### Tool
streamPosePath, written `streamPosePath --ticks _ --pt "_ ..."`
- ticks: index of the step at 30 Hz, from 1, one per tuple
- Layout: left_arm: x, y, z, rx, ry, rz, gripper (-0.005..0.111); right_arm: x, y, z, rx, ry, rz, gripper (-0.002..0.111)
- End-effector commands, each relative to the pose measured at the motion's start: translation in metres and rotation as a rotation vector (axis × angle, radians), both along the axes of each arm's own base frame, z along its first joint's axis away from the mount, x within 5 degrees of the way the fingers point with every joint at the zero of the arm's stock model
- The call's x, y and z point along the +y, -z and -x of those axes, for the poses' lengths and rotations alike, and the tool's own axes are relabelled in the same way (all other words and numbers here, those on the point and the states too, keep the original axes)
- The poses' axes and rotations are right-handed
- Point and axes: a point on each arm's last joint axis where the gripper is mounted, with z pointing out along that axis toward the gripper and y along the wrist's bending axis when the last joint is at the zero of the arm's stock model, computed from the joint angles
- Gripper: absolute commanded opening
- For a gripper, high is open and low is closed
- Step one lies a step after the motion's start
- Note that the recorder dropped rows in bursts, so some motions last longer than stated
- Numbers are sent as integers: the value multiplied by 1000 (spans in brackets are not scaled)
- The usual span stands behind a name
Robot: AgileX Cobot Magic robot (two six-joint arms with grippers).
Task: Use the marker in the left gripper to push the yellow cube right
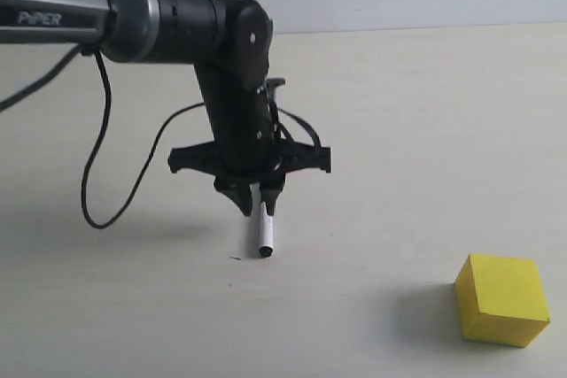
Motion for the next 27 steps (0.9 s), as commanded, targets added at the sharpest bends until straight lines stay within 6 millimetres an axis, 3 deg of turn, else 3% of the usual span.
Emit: streamPosePath --ticks 1,3,10,16,20,27 --pt "2 -62 6 -71 102 36 14 0 1 0 -1 -1 12 0" --pt "2 -78 17 -160 145 11 0 0 1 0 -1 -1 12 0" --pt "2 -106 73 -393 271 124 0 0 1 0 -1 -1 12 0" --pt "32 -123 111 -355 323 88 0 0 1 0 -1 -1 12 0" --pt "44 -130 120 -309 323 41 0 0 1 0 -1 -1 10 0" --pt "44 -129 119 -309 325 40 0 0 1 0 -1 -1 10 0"
